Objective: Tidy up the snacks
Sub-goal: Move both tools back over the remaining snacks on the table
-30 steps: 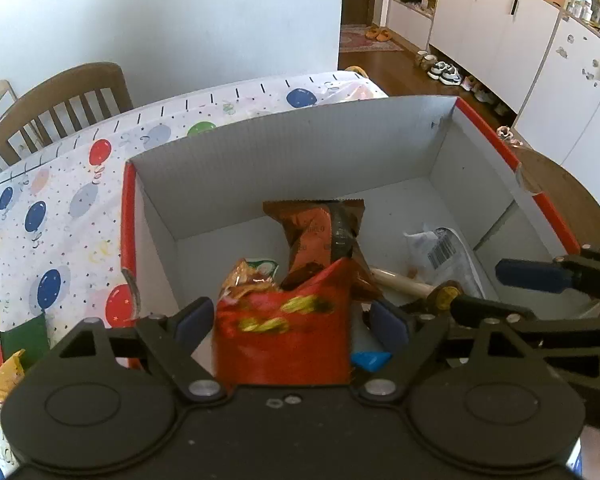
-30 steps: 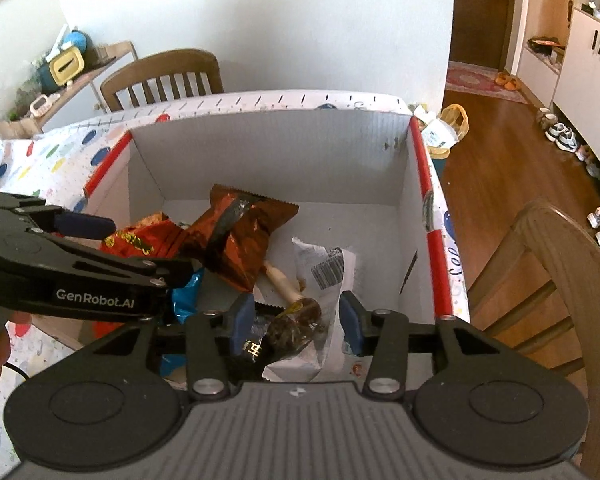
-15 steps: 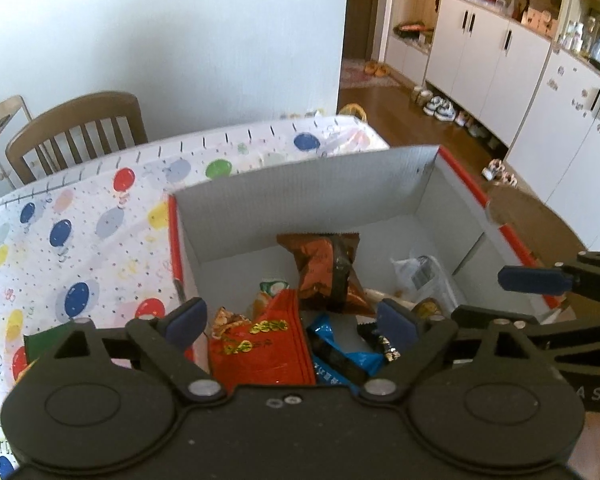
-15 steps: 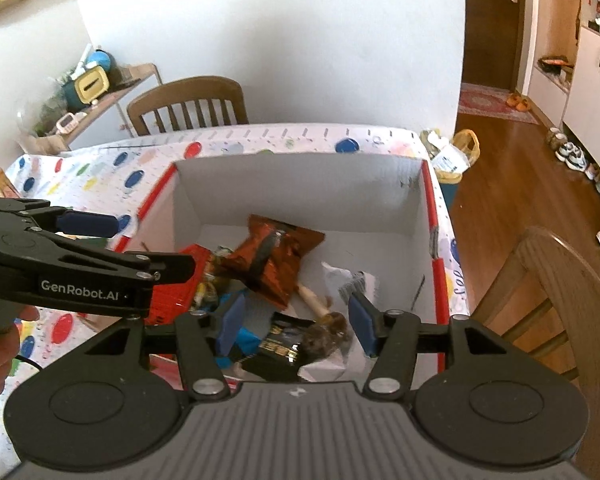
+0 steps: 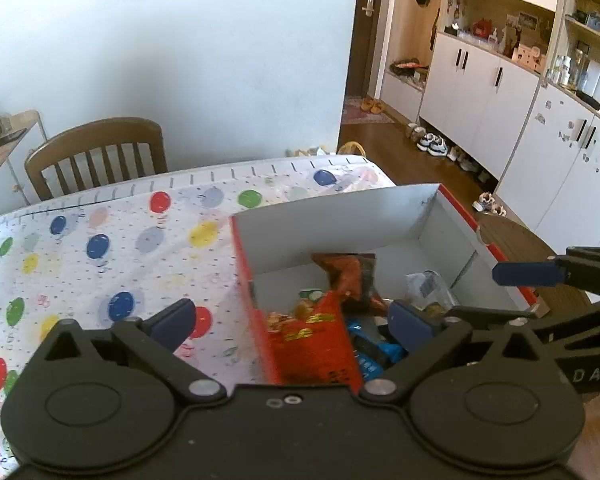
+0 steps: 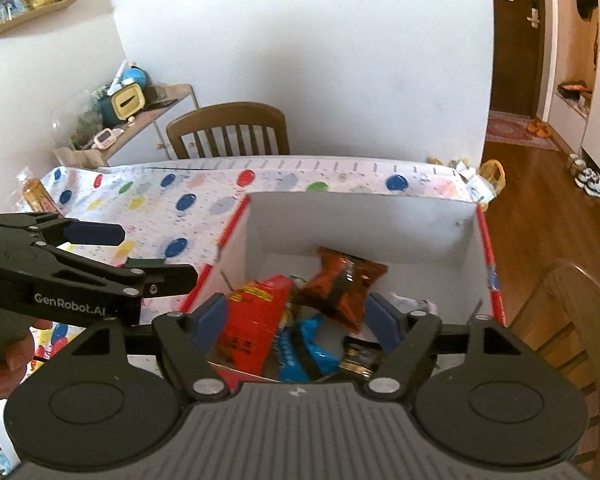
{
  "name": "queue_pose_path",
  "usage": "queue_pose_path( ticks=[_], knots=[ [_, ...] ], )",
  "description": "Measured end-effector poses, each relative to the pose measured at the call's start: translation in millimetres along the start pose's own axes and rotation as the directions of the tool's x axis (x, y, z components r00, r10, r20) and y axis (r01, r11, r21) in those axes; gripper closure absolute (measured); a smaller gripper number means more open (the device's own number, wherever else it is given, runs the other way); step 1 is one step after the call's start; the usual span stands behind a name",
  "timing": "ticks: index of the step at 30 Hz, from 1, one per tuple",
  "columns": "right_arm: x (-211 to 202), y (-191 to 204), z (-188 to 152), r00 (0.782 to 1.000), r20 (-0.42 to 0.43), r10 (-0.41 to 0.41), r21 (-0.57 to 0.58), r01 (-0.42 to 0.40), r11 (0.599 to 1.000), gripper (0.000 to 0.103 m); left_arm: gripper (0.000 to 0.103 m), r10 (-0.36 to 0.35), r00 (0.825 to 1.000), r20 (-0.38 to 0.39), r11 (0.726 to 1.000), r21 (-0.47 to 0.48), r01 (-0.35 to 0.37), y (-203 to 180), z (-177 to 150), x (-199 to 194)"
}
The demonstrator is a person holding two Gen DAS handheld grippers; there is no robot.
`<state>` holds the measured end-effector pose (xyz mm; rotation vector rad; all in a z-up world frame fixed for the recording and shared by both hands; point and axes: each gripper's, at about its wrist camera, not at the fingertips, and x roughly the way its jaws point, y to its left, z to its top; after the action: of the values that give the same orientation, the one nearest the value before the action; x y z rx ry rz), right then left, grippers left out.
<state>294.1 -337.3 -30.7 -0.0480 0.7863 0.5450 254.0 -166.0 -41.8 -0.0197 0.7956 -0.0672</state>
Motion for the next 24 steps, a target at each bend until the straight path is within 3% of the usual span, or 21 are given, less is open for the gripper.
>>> queue_pose_path(
  ticks=[12, 15, 24],
  knots=[
    [20, 79, -11, 1.000, 0.010, 0.013, -0.029, -0.013, 0.999, 0.026, 0.001, 0.037, 0.998, 0.055, 0.999, -0.006, -0.037, 78, -27, -34],
    [28, 97, -12, 1.000, 0.006, 0.016, -0.022, -0.016, 1.000, 0.022, 0.001, 0.054, 0.996, 0.065, 0.999, -0.005, -0.053, 99, -34, -41],
    [55, 145, -15, 0.999, -0.028, 0.021, -0.001, -0.021, 1.000, 0.022, 0.001, 0.100, 0.994, 0.045, 0.995, -0.016, -0.099, 167, -56, -46]
  ],
)
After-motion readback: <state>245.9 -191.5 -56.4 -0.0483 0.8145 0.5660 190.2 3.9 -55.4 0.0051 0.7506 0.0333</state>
